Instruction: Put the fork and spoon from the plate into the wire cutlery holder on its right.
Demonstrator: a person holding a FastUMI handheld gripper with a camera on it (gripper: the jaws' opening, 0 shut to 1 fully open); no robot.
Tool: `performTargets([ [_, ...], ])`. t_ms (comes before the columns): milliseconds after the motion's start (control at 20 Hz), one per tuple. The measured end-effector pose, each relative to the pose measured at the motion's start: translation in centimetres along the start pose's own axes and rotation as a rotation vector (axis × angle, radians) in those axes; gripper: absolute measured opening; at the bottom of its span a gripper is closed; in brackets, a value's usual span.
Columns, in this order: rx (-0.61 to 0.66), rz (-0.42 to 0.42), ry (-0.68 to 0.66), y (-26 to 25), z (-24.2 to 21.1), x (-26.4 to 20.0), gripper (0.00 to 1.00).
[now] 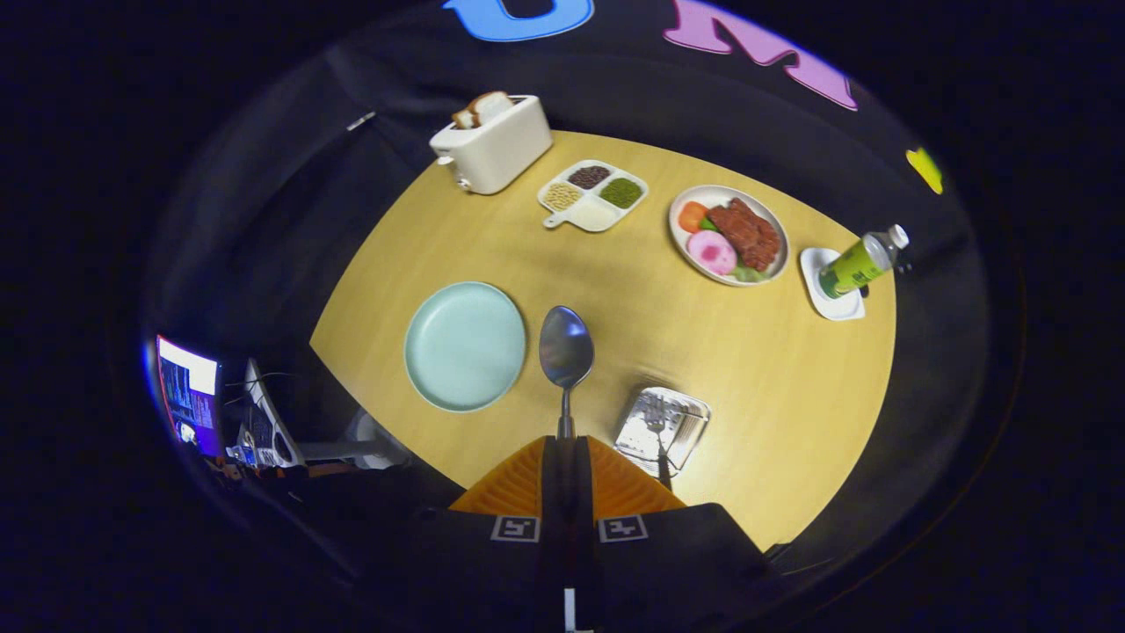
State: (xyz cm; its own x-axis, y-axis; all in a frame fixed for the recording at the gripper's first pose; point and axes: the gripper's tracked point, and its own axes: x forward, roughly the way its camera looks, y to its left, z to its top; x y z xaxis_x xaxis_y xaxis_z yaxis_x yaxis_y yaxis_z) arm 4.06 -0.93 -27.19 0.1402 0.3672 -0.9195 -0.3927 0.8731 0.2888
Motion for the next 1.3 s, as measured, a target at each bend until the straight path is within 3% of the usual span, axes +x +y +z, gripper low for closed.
performTargets([
  [450,0.120,-0.062,0.291,-4.6,-6.6,2.8,0.10],
  [850,0.168,-0.105,0.450,-5.4,-6.5,7.0,0.10],
  [1300,0.214,-0.131,0.425,-4.9,-5.0,9.0,0.17],
])
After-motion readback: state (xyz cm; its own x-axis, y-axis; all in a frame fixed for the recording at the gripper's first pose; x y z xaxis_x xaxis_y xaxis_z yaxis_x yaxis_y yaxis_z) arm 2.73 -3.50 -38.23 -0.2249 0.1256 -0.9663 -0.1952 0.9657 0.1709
